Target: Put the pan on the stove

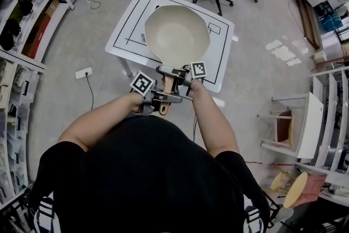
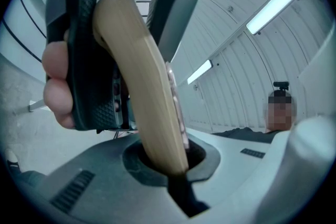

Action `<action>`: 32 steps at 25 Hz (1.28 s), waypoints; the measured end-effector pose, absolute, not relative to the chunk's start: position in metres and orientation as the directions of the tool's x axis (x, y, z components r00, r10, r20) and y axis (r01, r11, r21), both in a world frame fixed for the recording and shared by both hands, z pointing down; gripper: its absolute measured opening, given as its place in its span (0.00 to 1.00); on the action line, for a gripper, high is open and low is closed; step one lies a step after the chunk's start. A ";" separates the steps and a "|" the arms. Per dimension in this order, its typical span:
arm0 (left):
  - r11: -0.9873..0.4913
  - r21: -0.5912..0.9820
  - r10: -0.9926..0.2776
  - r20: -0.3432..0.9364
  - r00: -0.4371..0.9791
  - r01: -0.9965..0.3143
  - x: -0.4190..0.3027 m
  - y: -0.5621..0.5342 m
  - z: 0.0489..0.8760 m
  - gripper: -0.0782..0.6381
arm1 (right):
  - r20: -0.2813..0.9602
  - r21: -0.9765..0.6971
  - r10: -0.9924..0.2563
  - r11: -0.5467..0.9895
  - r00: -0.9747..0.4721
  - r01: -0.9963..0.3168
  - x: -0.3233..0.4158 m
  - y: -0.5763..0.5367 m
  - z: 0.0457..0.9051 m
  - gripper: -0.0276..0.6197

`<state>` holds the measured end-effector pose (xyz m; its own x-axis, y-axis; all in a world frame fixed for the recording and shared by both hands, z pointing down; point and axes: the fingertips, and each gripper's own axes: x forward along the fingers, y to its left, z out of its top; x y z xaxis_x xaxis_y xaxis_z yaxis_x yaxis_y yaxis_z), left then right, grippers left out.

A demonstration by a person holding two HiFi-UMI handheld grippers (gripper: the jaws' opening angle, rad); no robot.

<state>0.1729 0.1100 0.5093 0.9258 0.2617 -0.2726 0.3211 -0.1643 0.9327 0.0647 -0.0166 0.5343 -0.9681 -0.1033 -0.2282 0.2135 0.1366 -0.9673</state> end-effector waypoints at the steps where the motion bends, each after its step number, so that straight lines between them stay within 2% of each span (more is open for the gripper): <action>1: -0.165 0.932 0.263 -0.274 0.925 0.322 0.173 0.113 0.509 0.14 | -0.227 -0.967 -0.104 0.138 -0.968 0.212 0.065 -0.014 0.534 0.30; 32: -0.112 0.916 0.356 -0.325 0.876 0.386 0.130 -0.029 0.510 0.13 | -0.208 -0.971 -0.182 0.155 -0.961 0.180 0.031 -0.167 0.540 0.30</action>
